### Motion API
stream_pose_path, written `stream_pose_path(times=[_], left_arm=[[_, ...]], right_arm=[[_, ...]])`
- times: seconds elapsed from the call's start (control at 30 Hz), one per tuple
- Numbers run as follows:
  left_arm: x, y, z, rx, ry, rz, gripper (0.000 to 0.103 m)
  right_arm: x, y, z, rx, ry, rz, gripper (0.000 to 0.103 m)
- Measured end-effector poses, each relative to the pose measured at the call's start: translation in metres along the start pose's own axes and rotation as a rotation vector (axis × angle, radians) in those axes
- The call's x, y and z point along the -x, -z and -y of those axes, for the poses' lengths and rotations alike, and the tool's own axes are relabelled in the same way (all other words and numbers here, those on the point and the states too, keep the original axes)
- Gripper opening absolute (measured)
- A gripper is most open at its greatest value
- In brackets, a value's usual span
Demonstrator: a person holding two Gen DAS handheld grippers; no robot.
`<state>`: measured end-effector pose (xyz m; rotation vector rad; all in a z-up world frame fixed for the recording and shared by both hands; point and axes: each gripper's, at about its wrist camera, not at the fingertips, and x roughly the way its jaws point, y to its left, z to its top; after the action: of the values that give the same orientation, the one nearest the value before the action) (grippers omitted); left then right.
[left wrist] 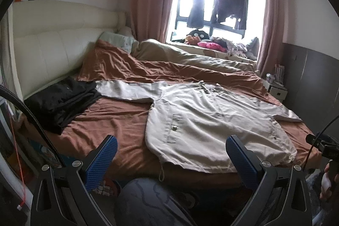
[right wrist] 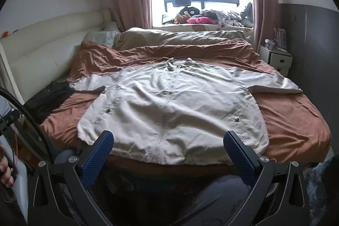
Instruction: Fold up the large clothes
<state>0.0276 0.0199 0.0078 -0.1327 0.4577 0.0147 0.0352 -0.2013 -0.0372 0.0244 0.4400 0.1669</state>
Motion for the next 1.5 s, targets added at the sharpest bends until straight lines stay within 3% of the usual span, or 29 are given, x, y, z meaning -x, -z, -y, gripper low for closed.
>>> stream_pose_path(times=[0.5, 1.03, 1.17, 1.23, 1.5], left_arm=[[-0.1, -0.032, -0.04, 0.057, -0.038, -0.08, 0.103], [-0.256, -0.078, -0.109, 0.142, -0.062, -0.201, 0.102], [-0.296, -0.087, -0.125, 0.149, -0.06, -0.227, 0.097], [-0.319, -0.092, -0.137, 0.156, -0.075, -0.257, 0.082], [-0.393, -0.1, -0.189, 0.207, -0.118, -0.335, 0.072]], right_arm=[[-0.116, -0.054, -0.019, 0.03, -0.046, -0.092, 0.103], [-0.256, -0.111, -0.028, 0.031, -0.102, -0.195, 0.103], [-0.288, -0.121, -0.031, 0.025, -0.12, -0.22, 0.103], [-0.305, -0.127, -0.034, 0.028, -0.126, -0.231, 0.1], [-0.364, -0.142, -0.044, 0.037, -0.143, -0.282, 0.085]])
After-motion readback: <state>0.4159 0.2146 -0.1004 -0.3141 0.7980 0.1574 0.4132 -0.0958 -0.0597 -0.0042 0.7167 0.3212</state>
